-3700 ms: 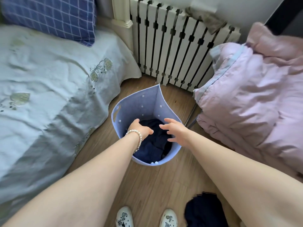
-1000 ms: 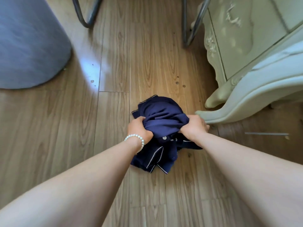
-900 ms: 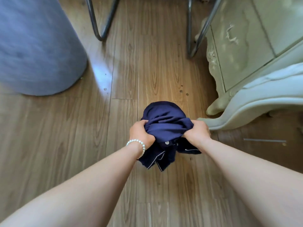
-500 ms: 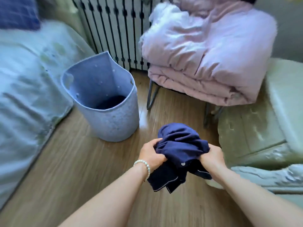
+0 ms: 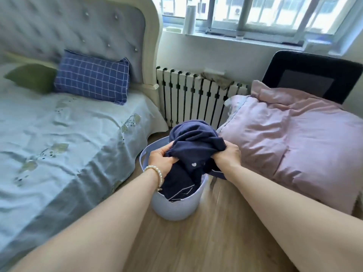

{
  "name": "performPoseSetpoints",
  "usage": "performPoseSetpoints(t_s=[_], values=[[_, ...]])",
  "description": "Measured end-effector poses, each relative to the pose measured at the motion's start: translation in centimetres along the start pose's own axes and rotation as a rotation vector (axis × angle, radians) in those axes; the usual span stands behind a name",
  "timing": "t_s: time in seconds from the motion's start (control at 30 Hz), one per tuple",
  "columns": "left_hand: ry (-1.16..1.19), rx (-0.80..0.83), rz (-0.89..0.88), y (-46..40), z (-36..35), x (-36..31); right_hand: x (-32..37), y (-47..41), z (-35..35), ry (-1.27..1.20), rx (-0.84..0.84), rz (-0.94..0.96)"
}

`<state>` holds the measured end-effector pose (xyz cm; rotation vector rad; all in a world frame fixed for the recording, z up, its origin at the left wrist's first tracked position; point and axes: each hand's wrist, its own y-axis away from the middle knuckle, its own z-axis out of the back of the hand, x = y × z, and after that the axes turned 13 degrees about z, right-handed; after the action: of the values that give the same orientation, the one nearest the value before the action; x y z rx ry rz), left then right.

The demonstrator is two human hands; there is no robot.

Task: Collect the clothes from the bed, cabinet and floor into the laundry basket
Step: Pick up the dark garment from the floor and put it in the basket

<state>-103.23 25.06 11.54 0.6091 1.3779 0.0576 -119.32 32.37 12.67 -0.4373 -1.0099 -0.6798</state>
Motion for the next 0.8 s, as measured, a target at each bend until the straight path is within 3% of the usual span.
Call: performPoseSetpoints(t_s=[0.3, 0.53, 0.8], values=[[0.088, -0.140, 0.125, -12.4, 2.3, 3.0, -2.4, -8.7, -10.2, 0.066, 0.184, -0.093], [-0.197, -0.065, 0.306, -18.6, 2.3, 6.5, -7.7, -11.4, -14.0, 0.025, 0.391, -0.243], [-0.391, -0.043, 0.390, -21.5, 2.4, 5.4, -8.2, -12.9, -14.2, 0.063, 0.438, -0.323]])
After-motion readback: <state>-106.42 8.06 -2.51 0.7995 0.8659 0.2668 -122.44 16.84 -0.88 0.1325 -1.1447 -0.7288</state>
